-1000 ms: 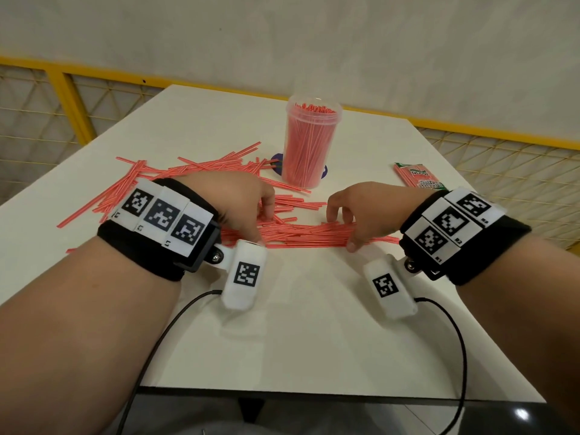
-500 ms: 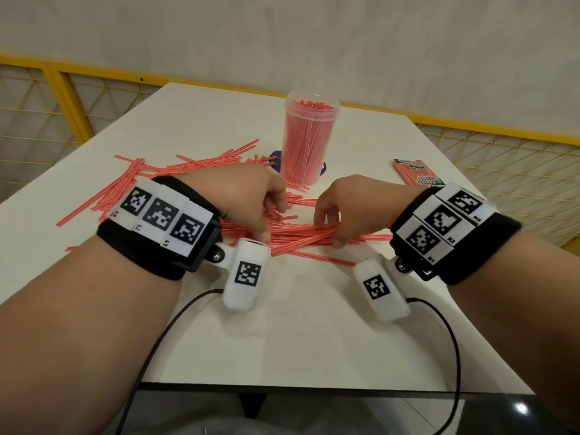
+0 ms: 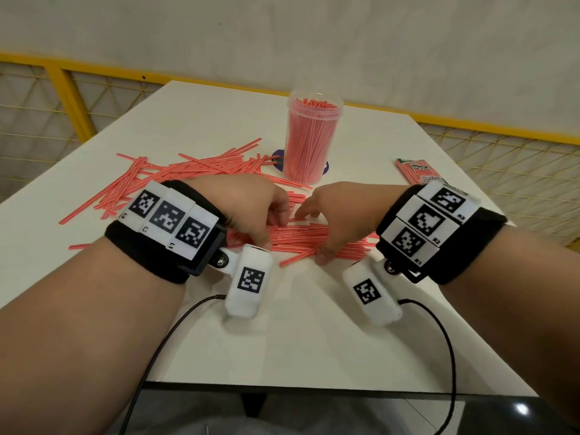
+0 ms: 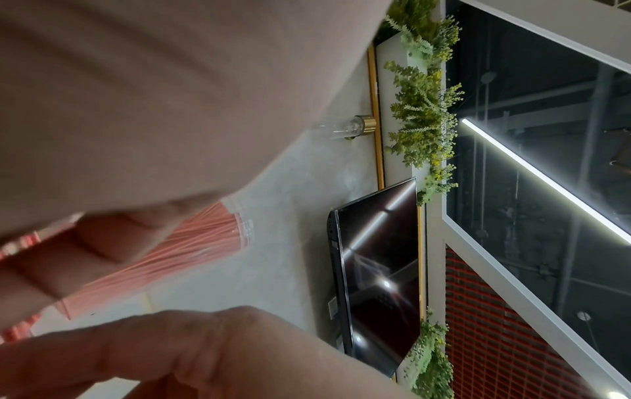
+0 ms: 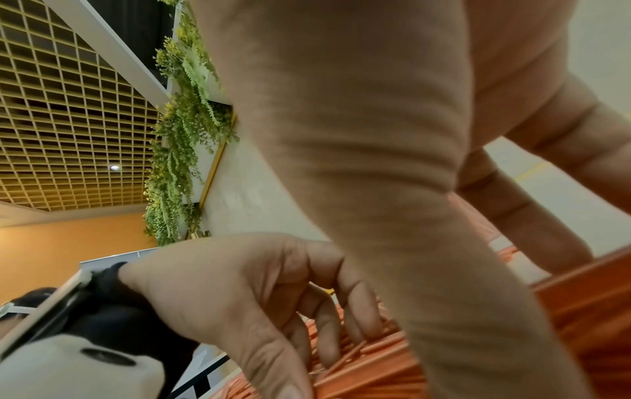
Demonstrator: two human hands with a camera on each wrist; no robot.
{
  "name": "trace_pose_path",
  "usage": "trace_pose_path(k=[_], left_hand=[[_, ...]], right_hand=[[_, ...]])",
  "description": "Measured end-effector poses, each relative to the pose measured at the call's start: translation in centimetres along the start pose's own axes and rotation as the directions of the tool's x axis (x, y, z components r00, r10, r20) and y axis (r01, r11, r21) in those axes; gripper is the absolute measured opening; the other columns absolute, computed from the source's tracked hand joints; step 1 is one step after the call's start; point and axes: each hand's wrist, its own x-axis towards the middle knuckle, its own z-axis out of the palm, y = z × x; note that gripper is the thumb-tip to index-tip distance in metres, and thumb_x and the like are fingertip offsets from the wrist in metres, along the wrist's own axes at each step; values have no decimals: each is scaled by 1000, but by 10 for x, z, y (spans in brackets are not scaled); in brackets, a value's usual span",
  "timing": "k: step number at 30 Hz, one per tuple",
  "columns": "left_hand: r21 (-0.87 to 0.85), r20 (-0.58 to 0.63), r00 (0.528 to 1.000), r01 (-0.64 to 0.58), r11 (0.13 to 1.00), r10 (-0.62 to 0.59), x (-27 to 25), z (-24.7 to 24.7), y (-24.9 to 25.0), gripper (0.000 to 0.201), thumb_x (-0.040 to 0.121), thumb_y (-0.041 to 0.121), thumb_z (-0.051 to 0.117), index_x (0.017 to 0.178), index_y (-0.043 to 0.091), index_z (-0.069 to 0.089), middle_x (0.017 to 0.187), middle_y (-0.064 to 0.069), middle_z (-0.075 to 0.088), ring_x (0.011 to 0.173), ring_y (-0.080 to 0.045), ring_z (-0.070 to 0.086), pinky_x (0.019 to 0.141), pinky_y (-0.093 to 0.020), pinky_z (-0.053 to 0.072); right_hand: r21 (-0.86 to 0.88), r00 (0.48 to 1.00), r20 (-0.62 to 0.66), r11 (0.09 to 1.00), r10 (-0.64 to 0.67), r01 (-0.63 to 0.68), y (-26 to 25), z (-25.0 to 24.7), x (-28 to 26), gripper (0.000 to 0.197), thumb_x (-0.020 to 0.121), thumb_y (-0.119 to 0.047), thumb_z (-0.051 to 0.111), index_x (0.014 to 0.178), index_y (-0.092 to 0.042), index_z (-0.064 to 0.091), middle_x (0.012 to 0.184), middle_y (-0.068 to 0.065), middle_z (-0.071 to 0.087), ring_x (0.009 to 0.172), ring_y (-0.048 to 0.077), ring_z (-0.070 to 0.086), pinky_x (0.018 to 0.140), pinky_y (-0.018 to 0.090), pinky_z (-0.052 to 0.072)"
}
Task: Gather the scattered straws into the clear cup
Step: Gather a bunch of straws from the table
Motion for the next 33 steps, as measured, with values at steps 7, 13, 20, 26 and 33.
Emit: trace_pose_path(k=[7,13,20,26,33], left_hand=[[-73,-9,996,-93,993,93,3,3,1,43,64,21,88,87,41,58,79,21,62,67,15,56,54,-7,38],[-180,-88,988,-139,974,125,-2,-2,7,36,72,22,84,91,39,60,89,27,65,77,9,62,66,-15,41],[80,57,998,17,997,-21,-5,0,20,79,55,55,86,123,36,51,113,13,59,96,-7,58,84,-31,50],[213,82,997,-23,977,5,1,4,33,72,67,45,84,129,35,49,115,6,58,100,-16,58,84,-33,49],[223,107,994,-61,973,37,7,2,40,65,73,32,83,130,35,52,113,6,60,95,-16,62,71,-27,48]], right_hand=[[70,996,-87,997,-32,39,4,5,-3,66,65,-49,83,125,-33,60,113,-9,60,88,8,50,73,24,37],[173,991,-84,980,109,-93,28,2,-21,74,54,-50,88,119,-33,56,110,-12,58,81,0,51,60,18,35],[94,953,108,951,283,-294,49,14,-36,100,51,-45,92,135,-33,39,119,-4,52,98,19,53,72,29,42],[153,968,61,956,242,-249,54,21,-38,70,62,-43,87,123,-29,53,102,-1,61,89,20,60,73,30,49],[94,984,-7,980,175,-174,44,19,-35,56,63,-31,87,114,-26,62,99,-5,58,83,15,54,67,25,40]])
